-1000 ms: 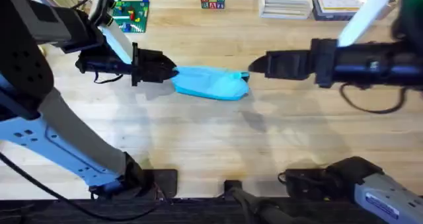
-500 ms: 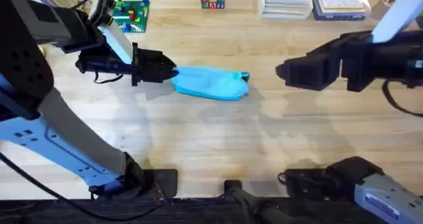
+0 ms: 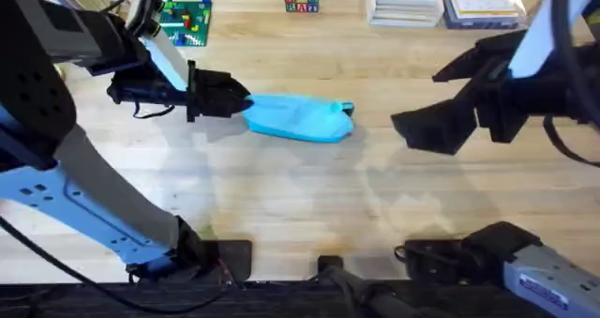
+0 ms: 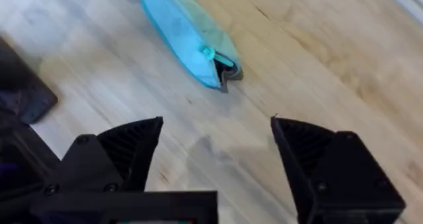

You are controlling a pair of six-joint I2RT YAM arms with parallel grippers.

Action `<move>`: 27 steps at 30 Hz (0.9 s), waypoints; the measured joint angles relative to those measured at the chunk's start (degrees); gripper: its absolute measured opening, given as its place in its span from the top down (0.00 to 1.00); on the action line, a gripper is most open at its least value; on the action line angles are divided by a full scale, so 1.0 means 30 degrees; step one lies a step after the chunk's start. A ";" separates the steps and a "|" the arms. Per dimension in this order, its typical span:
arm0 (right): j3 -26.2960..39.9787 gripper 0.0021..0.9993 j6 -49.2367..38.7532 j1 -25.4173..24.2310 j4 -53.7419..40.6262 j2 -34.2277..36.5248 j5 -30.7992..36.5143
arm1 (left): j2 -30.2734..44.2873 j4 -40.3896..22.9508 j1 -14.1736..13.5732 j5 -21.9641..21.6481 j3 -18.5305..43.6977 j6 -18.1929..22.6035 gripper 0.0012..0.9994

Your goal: Unzip the bag, pick up the pens from the table one at a time and place them inside, then zip the bag closed.

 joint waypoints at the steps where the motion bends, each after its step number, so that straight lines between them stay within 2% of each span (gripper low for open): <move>1: 0.0000 0.00 -0.0454 0.0197 0.0021 0.0000 0.0007 | 0.0000 0.0000 0.0000 0.0000 0.0000 0.0000 0.96; 14: 0.0044 0.00 -0.7396 0.1639 0.0364 0.0968 0.0087 | 0.0000 0.0007 0.0000 0.0000 0.0000 0.0000 0.96; 27: 0.0044 0.00 -1.0898 0.3259 0.0386 0.3268 0.0146 | 0.0000 0.0000 0.0000 0.0000 0.0000 0.0000 0.96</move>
